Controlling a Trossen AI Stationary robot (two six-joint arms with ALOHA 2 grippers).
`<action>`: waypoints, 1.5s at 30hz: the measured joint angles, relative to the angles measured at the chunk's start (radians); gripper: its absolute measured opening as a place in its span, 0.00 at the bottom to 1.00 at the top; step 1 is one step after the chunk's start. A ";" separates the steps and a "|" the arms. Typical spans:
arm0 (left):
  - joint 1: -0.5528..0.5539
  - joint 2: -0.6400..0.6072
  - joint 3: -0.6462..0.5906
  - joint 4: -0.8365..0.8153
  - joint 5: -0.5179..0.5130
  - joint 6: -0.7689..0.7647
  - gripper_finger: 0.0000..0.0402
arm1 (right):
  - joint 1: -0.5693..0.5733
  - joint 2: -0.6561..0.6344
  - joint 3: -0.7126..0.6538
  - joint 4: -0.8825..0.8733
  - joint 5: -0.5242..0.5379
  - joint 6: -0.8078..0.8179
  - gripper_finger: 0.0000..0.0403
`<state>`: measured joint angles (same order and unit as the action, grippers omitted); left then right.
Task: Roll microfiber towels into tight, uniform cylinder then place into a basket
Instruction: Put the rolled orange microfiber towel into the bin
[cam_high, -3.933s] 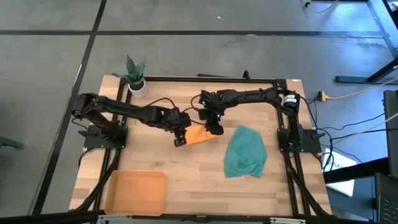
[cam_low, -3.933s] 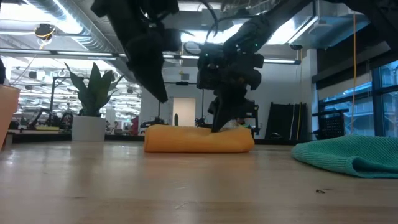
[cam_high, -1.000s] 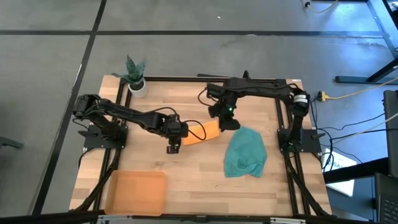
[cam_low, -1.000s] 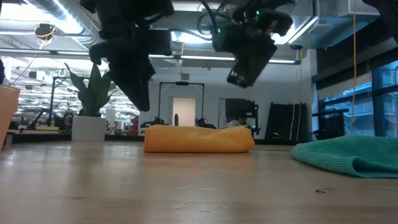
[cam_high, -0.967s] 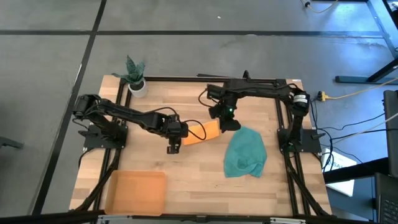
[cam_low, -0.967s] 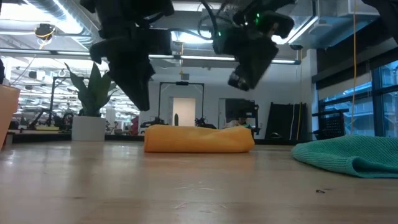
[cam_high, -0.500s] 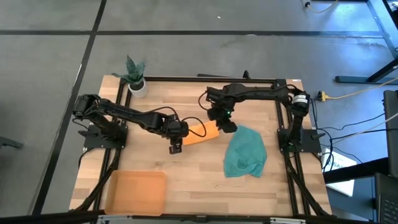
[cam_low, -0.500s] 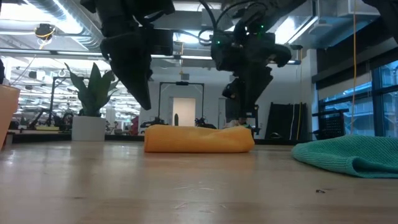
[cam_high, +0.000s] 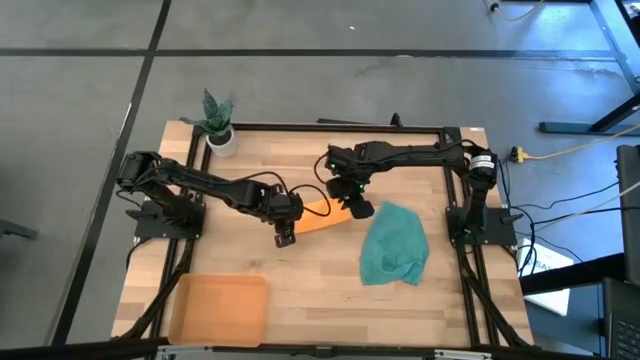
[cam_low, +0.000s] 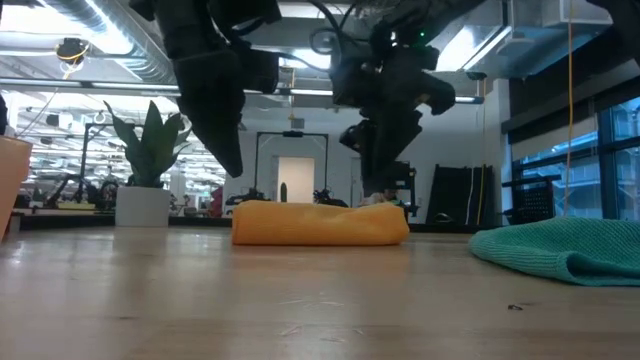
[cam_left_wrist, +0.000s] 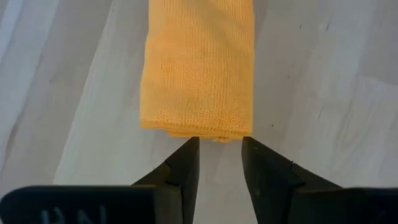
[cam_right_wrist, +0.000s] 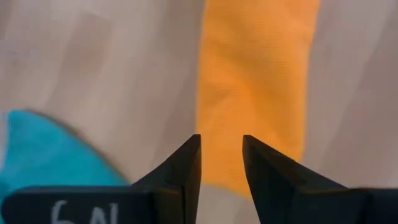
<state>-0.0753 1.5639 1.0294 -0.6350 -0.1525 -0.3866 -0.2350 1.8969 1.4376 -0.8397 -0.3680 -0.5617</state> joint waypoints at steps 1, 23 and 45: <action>0.000 0.000 0.000 0.000 0.001 0.000 0.27 | 0.007 0.000 0.000 0.009 0.034 0.000 0.30; 0.000 -0.001 0.000 -0.001 0.001 -0.004 0.27 | 0.069 0.001 0.001 0.091 0.189 -0.068 0.33; 0.000 -0.001 0.000 -0.007 0.002 0.004 0.27 | 0.076 0.064 0.016 0.157 0.139 -0.045 0.30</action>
<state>-0.0750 1.5629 1.0298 -0.6420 -0.1509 -0.3830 -0.1592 1.9606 1.4532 -0.6827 -0.2295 -0.6070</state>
